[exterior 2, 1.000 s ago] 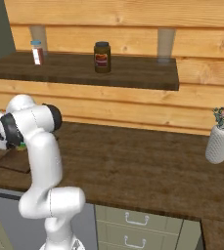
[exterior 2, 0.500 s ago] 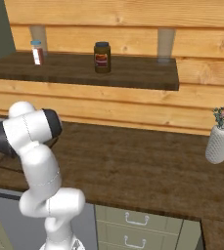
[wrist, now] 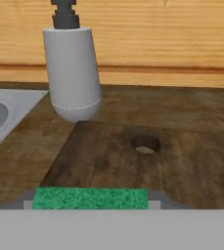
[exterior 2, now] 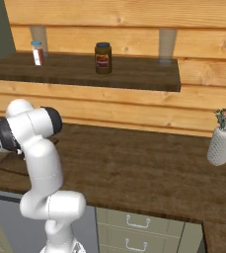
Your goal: Pick up the sponge from the counter and clean the cutting board by briefly scrubbing or pressing down on the cutting board. Once finished, release the sponge.
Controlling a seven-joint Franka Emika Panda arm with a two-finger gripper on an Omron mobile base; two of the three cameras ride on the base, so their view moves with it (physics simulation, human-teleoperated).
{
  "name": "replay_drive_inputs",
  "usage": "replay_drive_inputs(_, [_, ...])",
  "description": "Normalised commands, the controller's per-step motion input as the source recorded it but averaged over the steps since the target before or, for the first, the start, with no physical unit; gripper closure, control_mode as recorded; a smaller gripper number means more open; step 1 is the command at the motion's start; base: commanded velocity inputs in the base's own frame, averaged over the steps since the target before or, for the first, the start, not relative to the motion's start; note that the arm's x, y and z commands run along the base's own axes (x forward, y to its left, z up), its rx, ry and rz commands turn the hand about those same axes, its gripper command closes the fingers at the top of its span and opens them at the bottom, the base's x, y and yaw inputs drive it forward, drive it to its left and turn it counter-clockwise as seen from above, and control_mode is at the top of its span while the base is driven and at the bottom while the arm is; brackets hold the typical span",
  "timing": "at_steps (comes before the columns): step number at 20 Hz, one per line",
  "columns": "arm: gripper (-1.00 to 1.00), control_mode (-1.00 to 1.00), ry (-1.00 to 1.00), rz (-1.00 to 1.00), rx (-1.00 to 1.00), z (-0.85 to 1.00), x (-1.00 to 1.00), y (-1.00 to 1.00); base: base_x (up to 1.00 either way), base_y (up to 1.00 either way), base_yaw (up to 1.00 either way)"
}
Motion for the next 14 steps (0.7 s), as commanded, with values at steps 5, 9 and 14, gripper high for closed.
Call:
replay_drive_inputs(5, [1.0, -1.0, -0.16, 0.0, 0.0, -1.0, -0.94, -0.48, 0.0, 0.0, 0.0])
replay_drive_inputs(9, [1.0, -1.0, 0.0, 0.0, 0.0, -1.0, -0.64, -0.58, 0.0, 0.0, 0.0])
replay_drive_inputs(14, [1.0, -1.0, 0.0, 0.0, 0.0, -1.0, -0.3, -0.27, 0.0, 0.0, 0.0])
